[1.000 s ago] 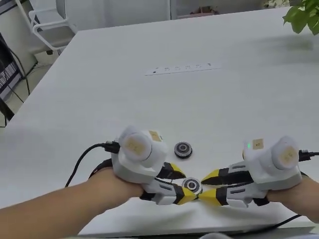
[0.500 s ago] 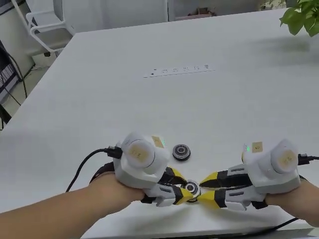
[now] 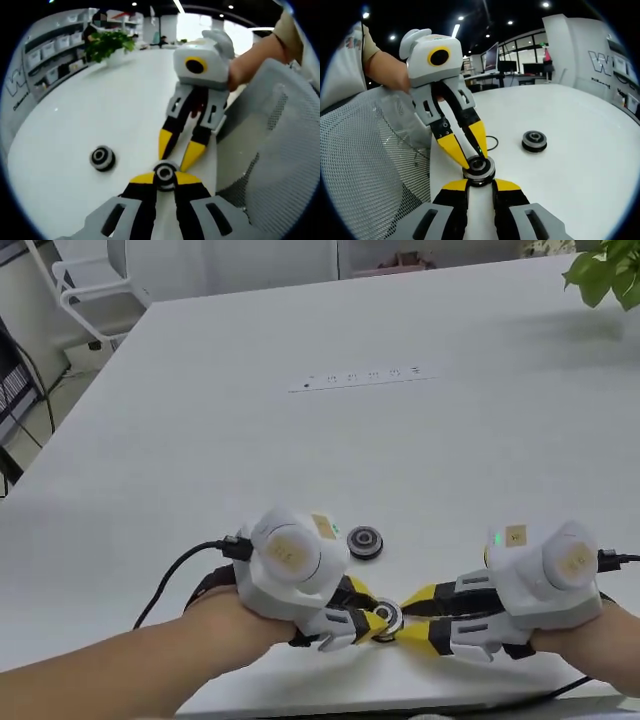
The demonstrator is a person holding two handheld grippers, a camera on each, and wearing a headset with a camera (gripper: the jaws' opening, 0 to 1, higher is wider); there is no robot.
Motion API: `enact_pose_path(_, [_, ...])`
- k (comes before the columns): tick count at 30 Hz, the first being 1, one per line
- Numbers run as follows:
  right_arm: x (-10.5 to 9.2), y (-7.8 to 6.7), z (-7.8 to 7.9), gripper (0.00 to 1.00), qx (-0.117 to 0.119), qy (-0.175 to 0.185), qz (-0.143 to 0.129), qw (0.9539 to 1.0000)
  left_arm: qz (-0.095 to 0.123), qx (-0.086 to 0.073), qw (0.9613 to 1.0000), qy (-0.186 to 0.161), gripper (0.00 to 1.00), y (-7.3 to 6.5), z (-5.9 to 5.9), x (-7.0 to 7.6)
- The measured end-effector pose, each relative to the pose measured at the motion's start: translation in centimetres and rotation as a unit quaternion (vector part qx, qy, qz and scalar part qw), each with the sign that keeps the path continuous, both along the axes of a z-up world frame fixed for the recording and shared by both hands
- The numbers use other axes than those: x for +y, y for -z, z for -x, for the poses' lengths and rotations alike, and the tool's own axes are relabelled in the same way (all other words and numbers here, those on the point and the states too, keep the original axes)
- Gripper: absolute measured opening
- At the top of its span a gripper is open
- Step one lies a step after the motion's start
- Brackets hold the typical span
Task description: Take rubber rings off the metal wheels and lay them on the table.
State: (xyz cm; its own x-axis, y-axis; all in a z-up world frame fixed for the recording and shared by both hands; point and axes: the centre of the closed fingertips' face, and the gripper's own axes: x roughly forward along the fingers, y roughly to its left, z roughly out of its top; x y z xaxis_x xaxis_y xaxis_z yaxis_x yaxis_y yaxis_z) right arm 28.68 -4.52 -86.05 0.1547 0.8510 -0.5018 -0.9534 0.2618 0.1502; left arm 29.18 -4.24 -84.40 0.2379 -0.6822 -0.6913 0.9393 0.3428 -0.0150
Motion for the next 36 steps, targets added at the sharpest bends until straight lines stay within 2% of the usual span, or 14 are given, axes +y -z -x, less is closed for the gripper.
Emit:
enact_pose_path(5, [0.0,0.01,0.1,0.16,0.0,0.007,0.0,1.0,0.001,-0.004,1.0,0.002,0.14,0.01,0.09,0.01])
enact_pose_path(7, [-0.03,0.01,0.12,0.15,0.003,0.012,-0.002,0.9999,-0.005,-0.015,0.9998,0.012,0.14,0.04,0.23,0.01])
enact_pose_path(12, [-0.04,-0.02,0.17,0.15,0.006,0.018,-0.007,0.9998,-0.002,-0.012,0.9999,0.009,0.14,0.06,0.11,0.03])
enact_pose_path(17, [-0.11,-0.11,0.17,0.13,0.013,0.024,-0.011,0.9995,-0.001,-0.017,0.9998,0.008,0.14,0.09,0.13,0.07])
enact_pose_path(22, [-0.68,0.02,0.19,0.02,0.037,0.043,-0.02,0.9982,-0.001,-0.025,0.9997,0.006,0.14,0.11,0.11,0.12])
enact_pose_path(26, [-0.58,-0.03,0.12,0.01,0.05,0.056,-0.026,0.9969,-0.003,-0.029,0.9996,0.005,0.13,0.08,0.13,0.12])
enact_pose_path(29, [-0.6,-0.02,-0.09,0.0,0.071,0.068,-0.031,0.9947,-0.008,-0.037,0.9992,0.009,0.13,0.09,0.2,0.15])
enact_pose_path(31, [-0.6,-0.03,-0.13,0.0,0.093,0.078,-0.038,0.9919,-0.007,-0.036,0.9993,0.006,0.13,0.1,0.14,0.17])
enact_pose_path(33, [-0.65,-0.05,-0.2,0.0,0.12,0.095,-0.055,0.9867,-0.007,-0.036,0.9993,0.008,0.13,0.1,0.12,0.19])
enact_pose_path(34, [-0.54,-0.31,-0.26,0.0,0.129,0.1,-0.07,0.9841,-0.007,-0.036,0.9993,0.008,0.13,0.11,0.13,0.19])
enact_pose_path(36, [-0.8,-0.19,-0.2,0.0,0.136,0.105,-0.074,0.9824,-0.006,-0.036,0.9993,0.008,0.13,0.11,0.13,0.19])
